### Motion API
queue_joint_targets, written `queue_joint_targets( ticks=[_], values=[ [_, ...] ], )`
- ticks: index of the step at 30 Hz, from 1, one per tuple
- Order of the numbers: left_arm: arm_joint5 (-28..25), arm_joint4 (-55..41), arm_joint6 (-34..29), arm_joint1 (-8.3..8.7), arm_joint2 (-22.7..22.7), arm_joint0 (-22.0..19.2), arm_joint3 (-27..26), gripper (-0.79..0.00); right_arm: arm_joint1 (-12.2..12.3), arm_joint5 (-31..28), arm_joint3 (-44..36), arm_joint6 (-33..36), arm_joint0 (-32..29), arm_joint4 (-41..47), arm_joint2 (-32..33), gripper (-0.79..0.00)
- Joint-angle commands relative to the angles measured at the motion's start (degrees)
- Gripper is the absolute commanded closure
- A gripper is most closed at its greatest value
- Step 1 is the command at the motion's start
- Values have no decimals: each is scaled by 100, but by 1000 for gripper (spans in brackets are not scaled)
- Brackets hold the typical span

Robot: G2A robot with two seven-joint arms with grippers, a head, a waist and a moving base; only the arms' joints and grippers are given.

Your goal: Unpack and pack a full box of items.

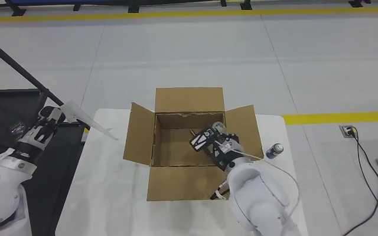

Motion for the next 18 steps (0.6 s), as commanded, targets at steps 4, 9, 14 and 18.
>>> queue_joint_targets(
  ticks=[4,9,14,18],
  values=[
    [0,0,0,0,0,0,0,0,191,-68,-1293,-319,-1513,-1596,429,0],
    [0,0,0,0,0,0,0,0,269,749,-1293,-850,-2607,-1932,1187,0],
    [0,0,0,0,0,0,0,0,289,831,-1267,-817,-3239,-1083,2216,0],
    [0,0,0,0,0,0,0,0,310,503,-707,-945,-3210,-384,2844,0]
  ],
)
